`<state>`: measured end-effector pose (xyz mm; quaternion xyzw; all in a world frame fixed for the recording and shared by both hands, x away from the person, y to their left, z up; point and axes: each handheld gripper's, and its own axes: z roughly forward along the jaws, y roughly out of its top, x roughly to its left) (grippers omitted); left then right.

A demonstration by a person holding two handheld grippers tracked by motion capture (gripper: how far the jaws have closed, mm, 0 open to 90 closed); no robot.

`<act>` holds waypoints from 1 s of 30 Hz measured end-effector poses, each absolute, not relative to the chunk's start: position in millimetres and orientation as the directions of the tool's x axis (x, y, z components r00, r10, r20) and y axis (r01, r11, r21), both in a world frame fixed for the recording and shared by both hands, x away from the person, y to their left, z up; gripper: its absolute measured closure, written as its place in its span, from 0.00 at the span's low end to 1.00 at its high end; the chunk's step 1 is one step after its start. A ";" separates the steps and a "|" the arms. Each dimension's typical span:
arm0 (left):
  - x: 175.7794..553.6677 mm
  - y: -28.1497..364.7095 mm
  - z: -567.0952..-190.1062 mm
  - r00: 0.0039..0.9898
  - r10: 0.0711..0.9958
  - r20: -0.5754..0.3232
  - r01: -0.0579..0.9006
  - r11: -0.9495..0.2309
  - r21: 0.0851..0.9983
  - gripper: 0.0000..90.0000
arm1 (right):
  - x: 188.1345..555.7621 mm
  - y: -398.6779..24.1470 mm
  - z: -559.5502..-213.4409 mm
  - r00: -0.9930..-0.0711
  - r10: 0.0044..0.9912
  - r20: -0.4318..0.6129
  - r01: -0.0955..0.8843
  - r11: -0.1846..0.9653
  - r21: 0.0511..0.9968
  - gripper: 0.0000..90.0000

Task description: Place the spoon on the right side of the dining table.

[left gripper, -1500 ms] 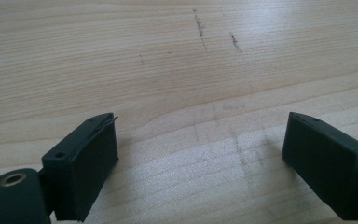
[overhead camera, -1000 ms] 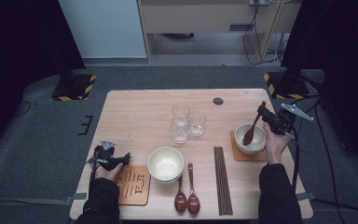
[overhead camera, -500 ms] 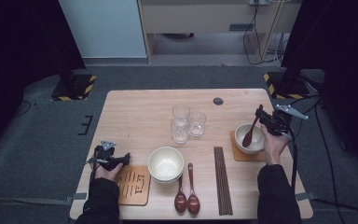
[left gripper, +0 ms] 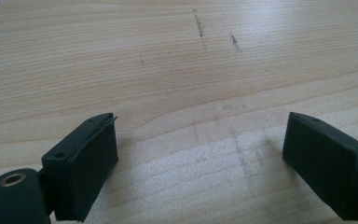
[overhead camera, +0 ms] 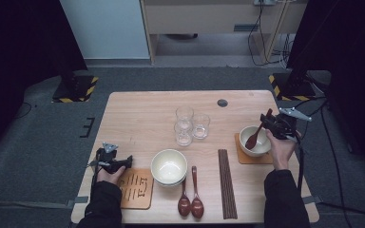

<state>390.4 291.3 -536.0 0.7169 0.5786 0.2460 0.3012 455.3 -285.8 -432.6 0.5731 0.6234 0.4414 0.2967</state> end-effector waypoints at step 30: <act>390.3 291.3 -536.1 0.206 0.978 0.006 0.683 -0.148 0.715 0.09 | 451.6 -297.8 -451.6 -0.135 0.988 0.078 0.521 0.004 0.853 0.40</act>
